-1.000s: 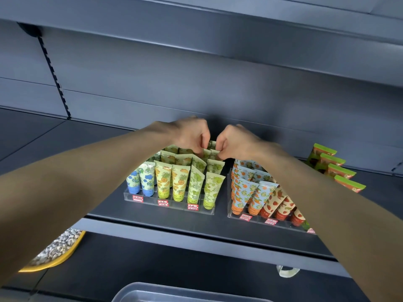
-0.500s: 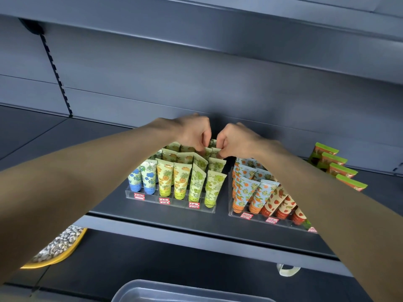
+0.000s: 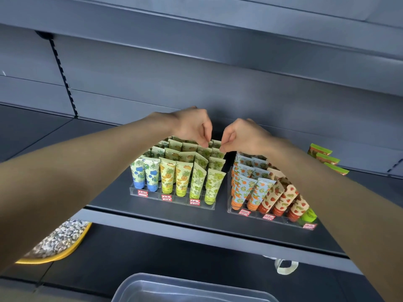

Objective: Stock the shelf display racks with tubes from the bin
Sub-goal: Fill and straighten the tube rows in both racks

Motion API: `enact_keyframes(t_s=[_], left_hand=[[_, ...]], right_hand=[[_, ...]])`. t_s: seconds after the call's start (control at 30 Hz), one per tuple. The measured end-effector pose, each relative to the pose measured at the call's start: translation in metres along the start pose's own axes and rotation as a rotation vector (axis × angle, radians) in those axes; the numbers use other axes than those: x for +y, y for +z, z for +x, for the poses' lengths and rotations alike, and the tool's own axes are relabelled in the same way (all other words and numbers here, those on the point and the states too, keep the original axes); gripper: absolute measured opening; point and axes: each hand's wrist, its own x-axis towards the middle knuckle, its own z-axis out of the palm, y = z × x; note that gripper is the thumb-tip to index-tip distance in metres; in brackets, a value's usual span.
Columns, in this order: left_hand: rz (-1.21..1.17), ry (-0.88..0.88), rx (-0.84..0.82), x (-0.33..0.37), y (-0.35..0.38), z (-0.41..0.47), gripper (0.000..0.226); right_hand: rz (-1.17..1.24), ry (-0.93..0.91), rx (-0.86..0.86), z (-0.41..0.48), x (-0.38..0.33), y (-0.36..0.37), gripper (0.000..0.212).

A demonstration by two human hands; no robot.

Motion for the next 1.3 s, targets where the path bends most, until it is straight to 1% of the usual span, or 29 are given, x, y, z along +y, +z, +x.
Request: enact_keyframes(t_s=[0.2,0.37,0.47,0.6,0.7,0.8,0.9,1.13,1.3], left_hand=[[0.033,-0.006,-0.068,0.001,0.012,-0.014,0.017],[0.067,-0.011,-0.083,0.0,0.02,-0.013,0.015],[0.106,0.004,-0.068,0.0,0.024,-0.012,0.014],[0.146,0.022,-0.041,0.002,0.026,-0.012,0.005],[0.165,0.021,-0.01,0.005,0.026,-0.013,0.004],[0.18,0.017,0.012,0.005,0.027,-0.013,0.005],[0.167,0.017,0.011,0.005,0.027,-0.013,0.005],[0.12,0.018,-0.03,0.004,0.026,-0.014,0.006],[0.108,0.021,-0.046,0.003,0.025,-0.013,0.009]], right_hand=[[0.024,-0.03,-0.062,-0.018,-0.004,0.012,0.014],[-0.004,-0.021,-0.048,-0.016,-0.003,0.023,0.012],[-0.019,-0.023,-0.046,-0.012,-0.001,0.029,0.011],[-0.034,-0.025,-0.02,-0.008,0.003,0.033,0.011],[-0.048,-0.017,-0.014,-0.006,0.004,0.034,0.011],[-0.052,-0.008,-0.012,-0.004,0.004,0.034,0.015],[-0.056,-0.002,-0.025,-0.004,0.003,0.034,0.021],[-0.067,-0.009,-0.048,-0.006,0.002,0.033,0.013],[-0.064,-0.008,-0.054,-0.006,0.002,0.031,0.013]])
